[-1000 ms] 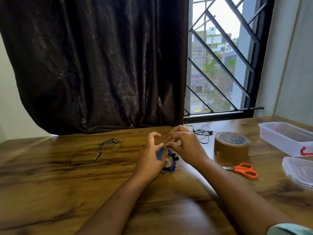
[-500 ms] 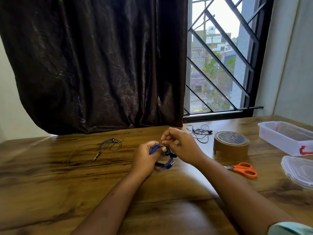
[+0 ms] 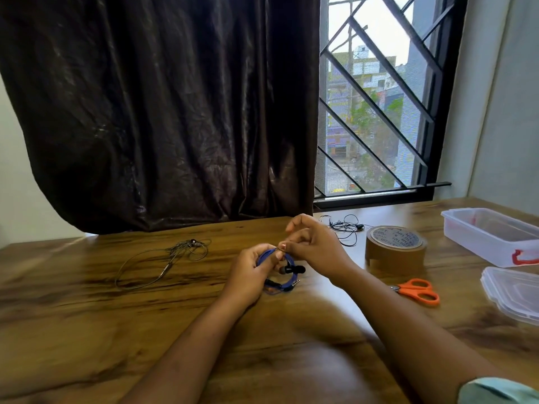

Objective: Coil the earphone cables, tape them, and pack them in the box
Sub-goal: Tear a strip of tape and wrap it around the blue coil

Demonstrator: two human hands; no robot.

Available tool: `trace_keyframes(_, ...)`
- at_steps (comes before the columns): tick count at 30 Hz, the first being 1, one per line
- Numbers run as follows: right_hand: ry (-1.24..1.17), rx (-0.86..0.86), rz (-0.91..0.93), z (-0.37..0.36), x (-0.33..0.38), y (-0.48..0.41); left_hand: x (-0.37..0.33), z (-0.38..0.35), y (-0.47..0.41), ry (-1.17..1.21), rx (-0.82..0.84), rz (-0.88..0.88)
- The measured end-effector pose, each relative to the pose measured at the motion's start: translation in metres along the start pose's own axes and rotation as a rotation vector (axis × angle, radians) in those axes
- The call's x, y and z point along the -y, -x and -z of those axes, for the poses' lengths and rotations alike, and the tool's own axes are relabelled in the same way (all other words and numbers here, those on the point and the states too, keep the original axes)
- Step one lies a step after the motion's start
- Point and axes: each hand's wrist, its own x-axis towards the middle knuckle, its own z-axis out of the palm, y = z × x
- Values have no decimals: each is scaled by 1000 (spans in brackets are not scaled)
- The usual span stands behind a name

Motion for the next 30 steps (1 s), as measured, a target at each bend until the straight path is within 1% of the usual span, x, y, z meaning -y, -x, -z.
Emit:
trace_keyframes(3, -148, 13, -40, -1, -2, -1, 0, 0, 0, 34, -7, 14)
trace_keyframes(5, -222, -20, -40, 0, -2, -3, -1, 0, 0, 52, -1, 26)
trace_keyframes(8, -188, -90, -31, 2, -3, -5, -5, -2, 2, 104, 14, 55)
trace_keyframes(10, -182, -102, -48, 2, -2, -4, -6, -3, 2, 113, 11, 59)
trace_keyframes(13, -251, -21, -142, 0, -3, -3, -5, -2, 1, 105, 2, 61)
trace_keyframes(15, -202, 49, -208, -1, -4, -2, -2, -2, -1, 125, 2, 90)
trace_keyframes(18, -132, 117, -233, -6, -5, 1, -1, -2, -1, 158, 18, 137)
trace_keyframes(21, -88, 93, -215, -11, -5, 2, -2, -4, 0, 160, 31, 157)
trace_keyframes(23, -102, 65, -204, -11, -6, 1, -5, -5, 1, 157, 25, 152)
trace_keyframes(30, -141, 10, -249, -9, -1, 0, -4, -5, 3, 97, 70, 127)
